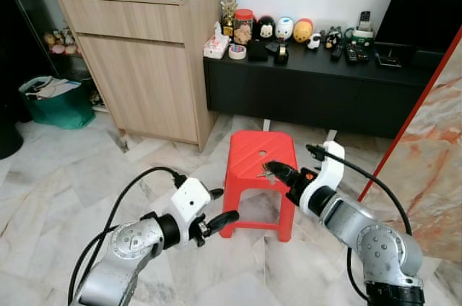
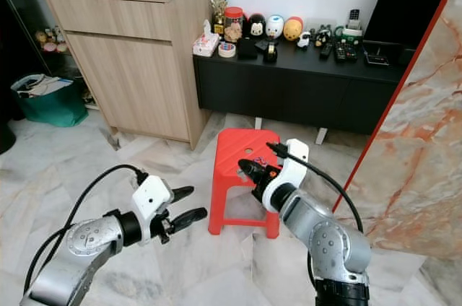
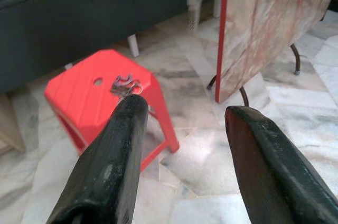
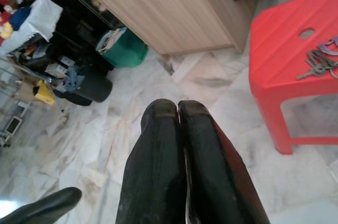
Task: Hang keys on a hook
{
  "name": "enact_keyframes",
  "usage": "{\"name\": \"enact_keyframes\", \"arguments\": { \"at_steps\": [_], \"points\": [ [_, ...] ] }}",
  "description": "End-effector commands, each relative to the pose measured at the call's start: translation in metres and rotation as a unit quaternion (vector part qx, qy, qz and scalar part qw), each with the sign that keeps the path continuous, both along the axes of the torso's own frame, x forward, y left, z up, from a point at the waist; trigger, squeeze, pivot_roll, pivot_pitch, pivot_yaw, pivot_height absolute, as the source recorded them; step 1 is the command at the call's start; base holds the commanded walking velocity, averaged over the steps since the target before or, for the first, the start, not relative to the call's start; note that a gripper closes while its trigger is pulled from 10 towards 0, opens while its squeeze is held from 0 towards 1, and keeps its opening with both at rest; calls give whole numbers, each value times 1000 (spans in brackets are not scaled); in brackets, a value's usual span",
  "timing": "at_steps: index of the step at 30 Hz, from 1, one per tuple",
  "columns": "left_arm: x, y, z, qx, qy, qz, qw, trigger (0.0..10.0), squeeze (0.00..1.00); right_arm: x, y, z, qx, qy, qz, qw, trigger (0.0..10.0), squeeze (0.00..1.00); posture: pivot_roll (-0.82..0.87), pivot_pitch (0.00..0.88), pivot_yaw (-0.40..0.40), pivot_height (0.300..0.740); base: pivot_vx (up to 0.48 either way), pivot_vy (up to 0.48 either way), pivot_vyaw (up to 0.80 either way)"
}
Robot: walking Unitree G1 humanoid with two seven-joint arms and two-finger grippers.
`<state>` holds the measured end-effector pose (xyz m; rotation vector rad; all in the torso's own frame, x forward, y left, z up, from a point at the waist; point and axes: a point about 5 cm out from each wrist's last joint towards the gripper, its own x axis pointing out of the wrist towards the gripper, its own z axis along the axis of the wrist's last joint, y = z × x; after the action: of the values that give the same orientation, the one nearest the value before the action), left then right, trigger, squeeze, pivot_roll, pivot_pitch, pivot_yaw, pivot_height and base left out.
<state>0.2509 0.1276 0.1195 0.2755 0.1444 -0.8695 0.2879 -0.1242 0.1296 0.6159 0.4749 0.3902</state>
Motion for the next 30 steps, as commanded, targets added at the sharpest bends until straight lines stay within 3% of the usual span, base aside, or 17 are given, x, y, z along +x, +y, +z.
{"name": "enact_keyframes", "arguments": {
  "at_steps": [1, 4, 9, 14, 21, 23, 30],
  "points": [
    [3, 1, 13, -1, -22, 4, 1000, 10000, 0, 2, -2, -1, -7, 12, -6, 1000, 10000, 0, 76, 0, -58, 740, 0, 0, 0],
    [2, 1, 13, -2, -21, 5, 1000, 10000, 0, 2, -4, -7, -20, 27, -12, 999, 10000, 0, 78, 0, -56, 740, 0, 0, 0],
    [-2, -4, 14, -6, -19, 5, 1000, 10000, 0, -1, -7, -24, -34, 93, -49, 994, 10000, 0, 84, 0, -56, 740, 0, 0, 0],
    [0, -10, 7, -4, -12, 7, 1000, 10000, 0, -5, 10, -36, -29, 144, -29, 989, 10000, 0, 81, 0, -98, 740, 0, 0, 0],
    [1, -26, -3, 1, 21, -18, 1000, 10000, 0, -3, 28, -36, -6, 155, -9, 988, 10000, 0, 73, 0, -89, 740, 0, 0, 0],
    [3, -25, -5, 32, 28, -29, 999, 10000, 0, -3, 38, -36, 5, 156, 4, 988, 10000, 0, 77, 0, -81, 740, 0, 0, 0],
    [2, -30, -8, 61, 36, -55, 996, 10000, 0, -2, 57, -25, 32, 144, 26, 989, 10000, 0, 77, 0, -71, 740, 0, 0, 0]
  ]
}}
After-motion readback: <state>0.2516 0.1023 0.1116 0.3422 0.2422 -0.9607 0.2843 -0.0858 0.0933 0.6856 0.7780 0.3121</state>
